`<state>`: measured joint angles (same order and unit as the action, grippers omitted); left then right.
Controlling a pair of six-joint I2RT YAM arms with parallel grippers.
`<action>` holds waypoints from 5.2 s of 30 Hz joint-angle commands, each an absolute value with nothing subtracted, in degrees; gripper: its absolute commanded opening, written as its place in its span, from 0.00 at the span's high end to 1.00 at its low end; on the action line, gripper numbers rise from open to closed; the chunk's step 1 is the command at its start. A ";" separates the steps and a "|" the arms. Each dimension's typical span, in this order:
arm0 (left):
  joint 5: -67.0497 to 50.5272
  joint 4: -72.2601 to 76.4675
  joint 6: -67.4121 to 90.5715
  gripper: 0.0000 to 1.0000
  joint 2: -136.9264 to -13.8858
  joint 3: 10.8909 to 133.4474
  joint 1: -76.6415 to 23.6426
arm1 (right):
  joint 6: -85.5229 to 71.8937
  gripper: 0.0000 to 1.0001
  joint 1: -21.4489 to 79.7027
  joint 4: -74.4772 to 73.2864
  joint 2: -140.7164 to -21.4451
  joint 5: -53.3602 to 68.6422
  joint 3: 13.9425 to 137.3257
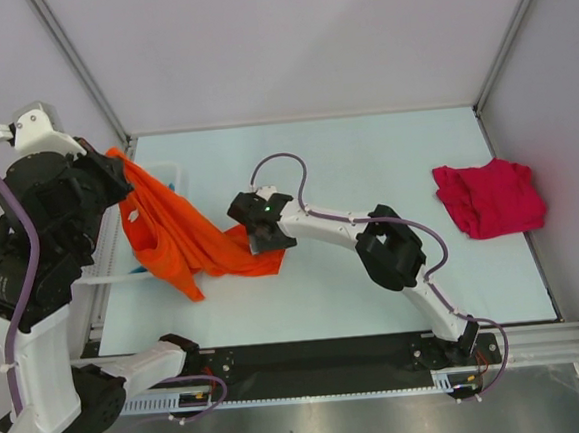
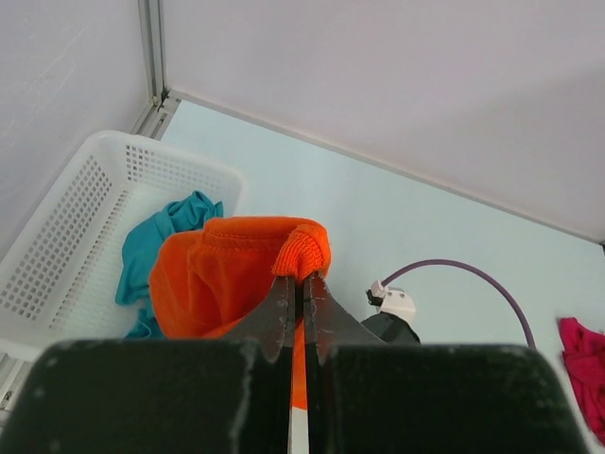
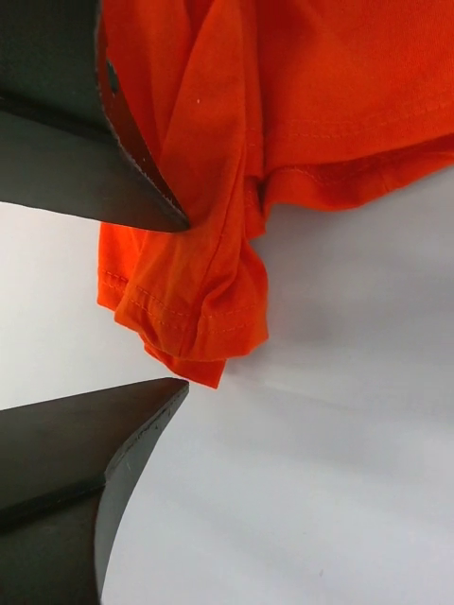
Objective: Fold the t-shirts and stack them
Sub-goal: Flatten out the tshirt
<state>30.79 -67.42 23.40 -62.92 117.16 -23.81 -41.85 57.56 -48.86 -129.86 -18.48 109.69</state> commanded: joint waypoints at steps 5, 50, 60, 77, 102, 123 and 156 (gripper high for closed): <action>29.97 -64.42 22.24 1.00 -61.61 115.49 -23.29 | -41.31 0.32 58.18 -47.55 -130.52 -17.32 112.50; 23.91 -61.34 19.69 1.00 -63.02 112.04 -19.42 | -40.26 1.00 60.64 -52.73 -97.94 -53.25 104.76; 30.50 -66.53 23.64 1.00 -58.64 117.69 -19.51 | -44.55 1.00 66.69 -69.76 -84.22 -79.07 112.93; 33.32 -73.21 31.73 1.00 -52.03 124.37 -19.51 | 26.05 1.00 75.75 18.94 -63.63 -97.90 86.57; 25.75 -75.15 31.20 1.00 -52.21 123.75 -19.51 | -3.86 1.00 77.87 -23.02 -70.31 -100.72 104.59; 21.72 -55.82 27.86 1.00 -66.61 103.46 -19.16 | 10.54 1.00 50.64 3.34 -73.73 -84.66 84.72; 18.46 -35.51 25.14 1.00 -106.51 105.11 -10.72 | -27.51 1.00 20.39 -31.73 -118.73 -49.57 107.92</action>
<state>17.61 -38.04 26.81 -104.68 98.98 -12.05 -29.74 22.50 -33.45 -115.22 -47.31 101.80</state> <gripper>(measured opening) 0.014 0.021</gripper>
